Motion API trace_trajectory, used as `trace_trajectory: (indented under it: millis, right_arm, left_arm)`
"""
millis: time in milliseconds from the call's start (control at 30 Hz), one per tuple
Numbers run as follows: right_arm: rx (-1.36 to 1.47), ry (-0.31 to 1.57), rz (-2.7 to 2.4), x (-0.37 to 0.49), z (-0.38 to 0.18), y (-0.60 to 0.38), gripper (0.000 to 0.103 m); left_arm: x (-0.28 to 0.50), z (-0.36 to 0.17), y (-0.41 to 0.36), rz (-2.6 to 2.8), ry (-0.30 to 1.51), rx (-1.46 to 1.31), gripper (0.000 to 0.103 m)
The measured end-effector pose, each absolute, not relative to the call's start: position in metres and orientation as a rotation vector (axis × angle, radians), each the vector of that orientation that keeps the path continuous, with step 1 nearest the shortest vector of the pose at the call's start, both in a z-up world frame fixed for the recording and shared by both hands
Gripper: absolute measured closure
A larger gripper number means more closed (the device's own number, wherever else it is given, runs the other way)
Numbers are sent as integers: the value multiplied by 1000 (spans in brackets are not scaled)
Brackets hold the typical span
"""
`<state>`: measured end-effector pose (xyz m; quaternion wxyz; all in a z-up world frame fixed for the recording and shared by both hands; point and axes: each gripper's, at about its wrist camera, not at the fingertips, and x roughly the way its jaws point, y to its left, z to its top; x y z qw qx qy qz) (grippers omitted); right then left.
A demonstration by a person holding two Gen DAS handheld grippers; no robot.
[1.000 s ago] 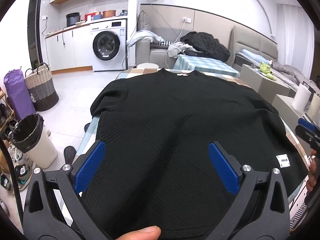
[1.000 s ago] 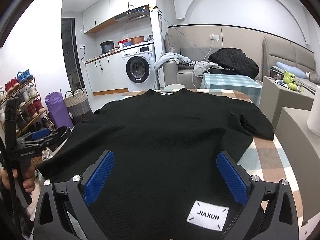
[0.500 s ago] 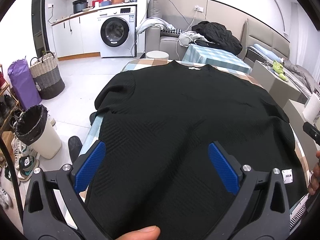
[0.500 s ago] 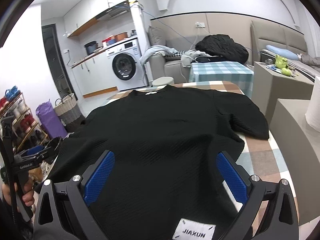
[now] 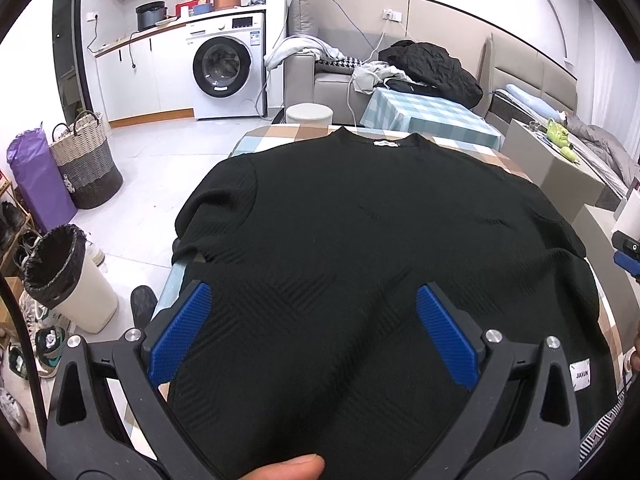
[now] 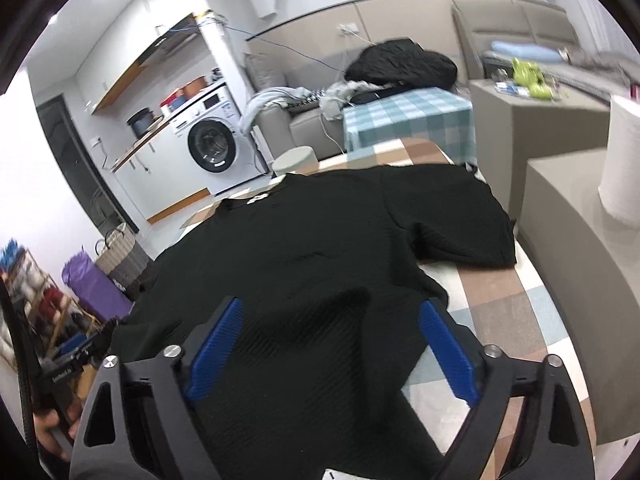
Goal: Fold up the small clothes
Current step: 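Grasp the sweater sleeve with the right gripper and fold it across the body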
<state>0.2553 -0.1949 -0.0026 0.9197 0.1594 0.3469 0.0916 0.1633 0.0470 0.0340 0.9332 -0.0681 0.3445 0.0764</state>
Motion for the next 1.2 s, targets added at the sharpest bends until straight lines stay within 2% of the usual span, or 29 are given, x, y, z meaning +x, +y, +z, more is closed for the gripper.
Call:
trace_trajectory:
  millis: [100, 167, 267, 533, 700, 767, 833, 867, 900, 967, 1200]
  right_arm:
    - [355, 733, 126, 265, -5, -213, 12]
    - [405, 760, 105, 274, -11, -230, 13]
    - [494, 806, 59, 294, -23, -260, 21]
    - [700, 920, -61, 345, -71, -325, 28]
    - [636, 917, -137, 357, -78, -334, 33]
    - [583, 914, -167, 364, -78, -335, 39]
    - [535, 914, -193, 370, -78, -334, 51]
    - [499, 915, -212, 374, -78, -331, 62]
    - [463, 923, -217, 378, -79, -327, 78]
    - [426, 934, -226, 381, -79, -324, 90]
    - [477, 810, -205, 380, -47, -337, 95]
  left_arm:
    - [176, 31, 50, 138, 713, -153, 7]
    - [181, 29, 50, 129, 722, -145, 18]
    - [192, 27, 49, 117, 729, -139, 19]
    - [213, 24, 44, 102, 728, -139, 19]
    - [224, 21, 43, 106, 731, -142, 19]
    - [231, 19, 43, 107, 737, -141, 19]
    - [235, 17, 44, 107, 741, -141, 19]
    - [237, 16, 43, 103, 742, -140, 19]
    - [238, 16, 43, 100, 741, -141, 19]
    - [241, 15, 42, 96, 741, -139, 19]
    - [244, 12, 46, 89, 733, -149, 19]
